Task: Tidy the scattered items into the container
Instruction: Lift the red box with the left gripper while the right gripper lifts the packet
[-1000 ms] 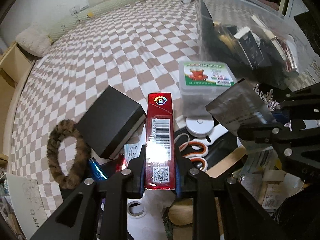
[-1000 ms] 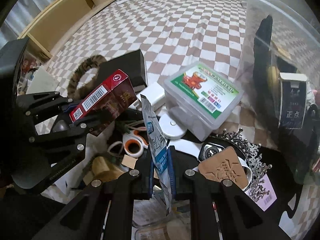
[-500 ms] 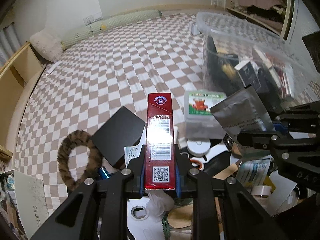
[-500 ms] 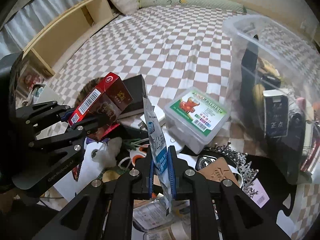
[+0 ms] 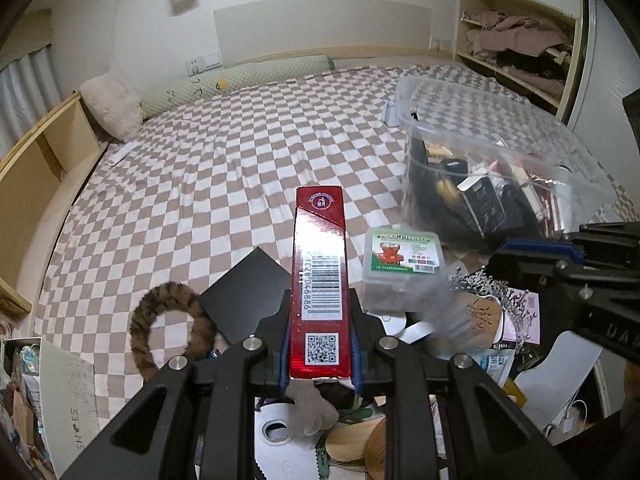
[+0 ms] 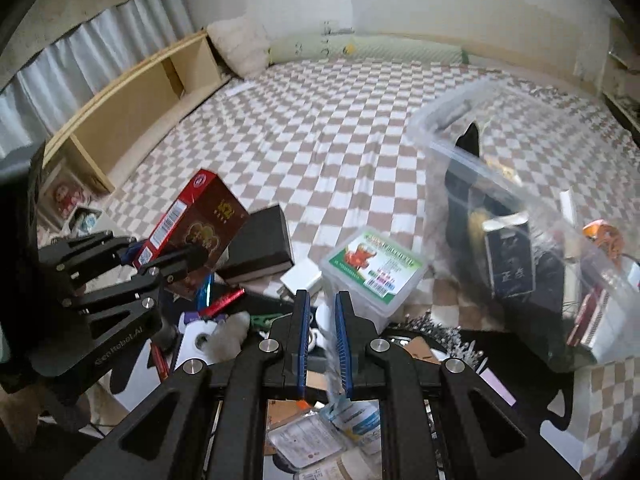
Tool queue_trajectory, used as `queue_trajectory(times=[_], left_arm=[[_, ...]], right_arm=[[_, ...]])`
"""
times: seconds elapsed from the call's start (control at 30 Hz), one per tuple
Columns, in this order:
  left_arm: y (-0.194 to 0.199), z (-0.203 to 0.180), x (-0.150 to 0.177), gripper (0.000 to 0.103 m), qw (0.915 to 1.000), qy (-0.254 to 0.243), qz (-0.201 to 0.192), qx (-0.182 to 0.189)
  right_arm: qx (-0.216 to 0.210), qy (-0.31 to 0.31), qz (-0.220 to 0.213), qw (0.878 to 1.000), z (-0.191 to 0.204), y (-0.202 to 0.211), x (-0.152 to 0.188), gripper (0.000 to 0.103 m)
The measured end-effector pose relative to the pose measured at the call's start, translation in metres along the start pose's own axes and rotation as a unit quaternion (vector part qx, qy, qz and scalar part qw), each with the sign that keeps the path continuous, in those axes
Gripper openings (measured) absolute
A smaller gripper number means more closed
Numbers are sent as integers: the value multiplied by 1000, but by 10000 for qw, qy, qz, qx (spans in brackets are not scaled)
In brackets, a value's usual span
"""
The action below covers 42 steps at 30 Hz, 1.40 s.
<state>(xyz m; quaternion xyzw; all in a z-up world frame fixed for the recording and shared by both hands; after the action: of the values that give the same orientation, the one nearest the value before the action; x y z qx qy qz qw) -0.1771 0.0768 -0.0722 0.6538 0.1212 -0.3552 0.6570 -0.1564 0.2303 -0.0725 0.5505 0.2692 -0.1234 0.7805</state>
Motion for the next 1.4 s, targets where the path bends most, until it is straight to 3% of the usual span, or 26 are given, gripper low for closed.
queue_trajectory(times=[0.23, 0.63, 0.7, 0.73, 0.77, 0.97, 1.17, 1.4], left_arm=[[8, 0, -3, 22, 9999, 22, -90, 94], [-2, 0, 14, 22, 9994, 101, 223, 250], [-9, -5, 20, 22, 9990, 22, 350, 294], [-12, -7, 22, 22, 9987, -23, 410, 303], [-16, -9, 25, 22, 9984, -70, 467, 305], [-36, -9, 40, 22, 9965, -190, 763, 294], [-62, -2, 62, 22, 9922, -193, 1183, 346], [-82, 0, 83, 22, 9868, -365, 1520, 414]], right_arm=[[67, -34, -35, 10000, -4, 1, 0, 14], [-262, -60, 498, 9984, 3, -31, 18, 15], [-176, 44, 555, 9983, 3, -37, 20, 27], [-97, 115, 584, 9982, 2, -41, 22, 52], [-34, 168, 600, 9981, 1, -43, 23, 69], [94, 334, 987, 9945, -17, -65, 33, 69], [-10, 293, 1394, 9898, -35, -87, 45, 69], [-171, 746, 1739, 9818, -33, -87, 71, 67]])
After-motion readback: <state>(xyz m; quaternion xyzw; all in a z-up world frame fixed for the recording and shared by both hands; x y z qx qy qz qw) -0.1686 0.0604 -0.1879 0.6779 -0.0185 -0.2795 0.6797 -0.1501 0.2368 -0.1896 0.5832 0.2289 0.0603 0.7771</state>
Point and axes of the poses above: each gripper's, at about its wrist camera, not at the fingertips, and y roughly against the way its jaws point, z to its left, x to its underside, the point moved 9 cm from there along -y, roughly the way its jaws point, and after that the axes turned 5 degrees about -y, right-handed, at the moved point
